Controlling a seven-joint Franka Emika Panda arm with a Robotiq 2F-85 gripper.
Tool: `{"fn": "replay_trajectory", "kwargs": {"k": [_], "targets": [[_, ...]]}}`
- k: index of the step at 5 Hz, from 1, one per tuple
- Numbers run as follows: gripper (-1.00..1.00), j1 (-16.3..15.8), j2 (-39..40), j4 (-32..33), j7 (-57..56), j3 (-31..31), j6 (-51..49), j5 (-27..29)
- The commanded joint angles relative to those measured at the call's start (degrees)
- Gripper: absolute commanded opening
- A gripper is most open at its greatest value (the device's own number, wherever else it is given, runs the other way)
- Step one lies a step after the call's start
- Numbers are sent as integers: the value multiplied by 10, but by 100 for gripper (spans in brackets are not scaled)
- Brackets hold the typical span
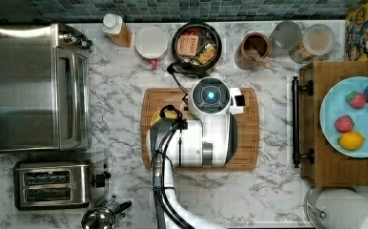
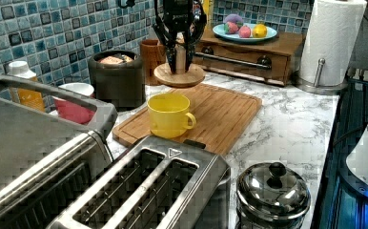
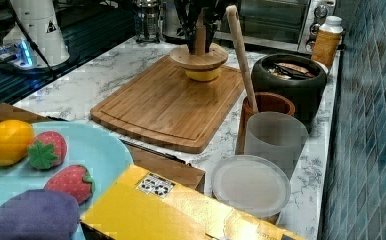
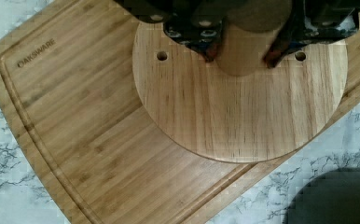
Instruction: Put the lid on the tea container.
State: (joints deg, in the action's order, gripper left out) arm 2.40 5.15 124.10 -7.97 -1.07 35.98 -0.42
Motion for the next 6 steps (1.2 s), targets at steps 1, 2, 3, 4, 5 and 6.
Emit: {"fn": "replay_trajectory", "kwargs": {"k": [1,2,3,4,5,6], "targets": [[-100,-10,-35,-241,1,-9,-35,-24],[-100,-10,-9,-288,-5,-12,-70,-28],[-100,-13,9,-329,-11,-13,-79,-21],[-100,-16,30,-374,-12,-15,-86,-28],[-100,-16,58,-397,-24,-17,-70,-22],[-100,-22,106,-456,-18,-22,-93,-49]]}}
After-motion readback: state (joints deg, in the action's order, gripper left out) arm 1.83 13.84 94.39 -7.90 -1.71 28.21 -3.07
